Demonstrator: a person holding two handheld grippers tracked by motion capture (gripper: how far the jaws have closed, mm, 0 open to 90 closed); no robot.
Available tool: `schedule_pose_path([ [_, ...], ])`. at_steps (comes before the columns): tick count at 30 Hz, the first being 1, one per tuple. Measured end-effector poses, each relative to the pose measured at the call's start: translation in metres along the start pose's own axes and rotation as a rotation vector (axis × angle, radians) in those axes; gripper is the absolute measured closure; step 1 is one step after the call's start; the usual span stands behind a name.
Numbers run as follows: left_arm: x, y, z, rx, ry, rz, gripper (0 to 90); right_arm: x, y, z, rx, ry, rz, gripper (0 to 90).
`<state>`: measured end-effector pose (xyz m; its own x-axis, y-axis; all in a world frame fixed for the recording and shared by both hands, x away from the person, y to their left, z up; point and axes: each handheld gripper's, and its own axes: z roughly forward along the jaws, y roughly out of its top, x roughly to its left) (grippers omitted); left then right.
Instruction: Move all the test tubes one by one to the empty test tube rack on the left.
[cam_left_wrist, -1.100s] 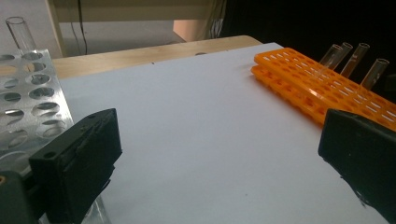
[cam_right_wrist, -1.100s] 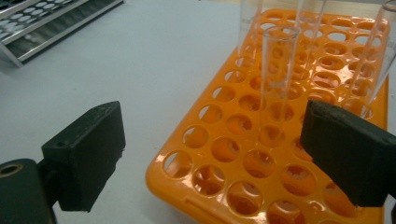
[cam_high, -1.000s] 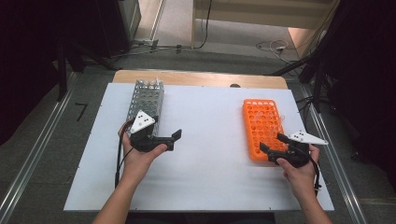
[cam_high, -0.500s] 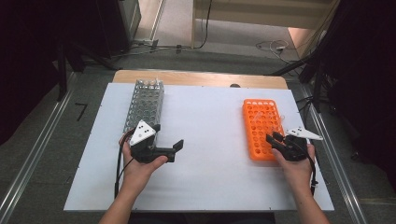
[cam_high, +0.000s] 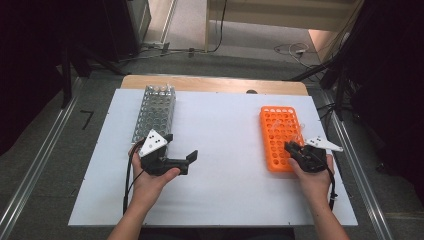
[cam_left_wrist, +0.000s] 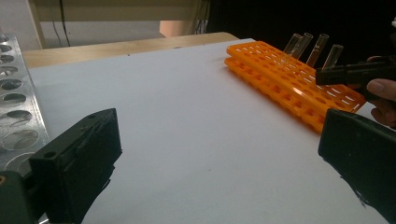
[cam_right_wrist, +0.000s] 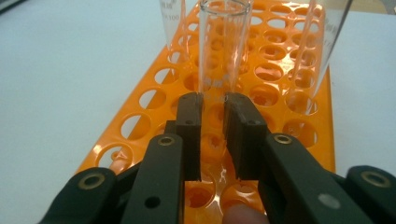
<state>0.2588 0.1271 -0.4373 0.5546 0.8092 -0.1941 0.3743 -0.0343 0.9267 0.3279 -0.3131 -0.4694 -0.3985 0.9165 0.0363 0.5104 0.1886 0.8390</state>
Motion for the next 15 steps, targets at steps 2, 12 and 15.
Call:
schedule_pose_path([
  [2,0.0,0.0,0.0,0.001,-0.002,0.001,0.0,-0.001,0.006,-0.007,-0.022,0.013,0.009,74.1],
  [12,-0.001,0.003,0.0,-0.006,-0.005,0.004,0.0,0.011,0.032,-0.024,-0.072,0.063,-0.036,74.2],
  [15,-0.002,0.005,0.0,-0.009,-0.008,0.006,0.0,0.021,0.04,-0.026,-0.081,0.096,-0.056,74.2],
])
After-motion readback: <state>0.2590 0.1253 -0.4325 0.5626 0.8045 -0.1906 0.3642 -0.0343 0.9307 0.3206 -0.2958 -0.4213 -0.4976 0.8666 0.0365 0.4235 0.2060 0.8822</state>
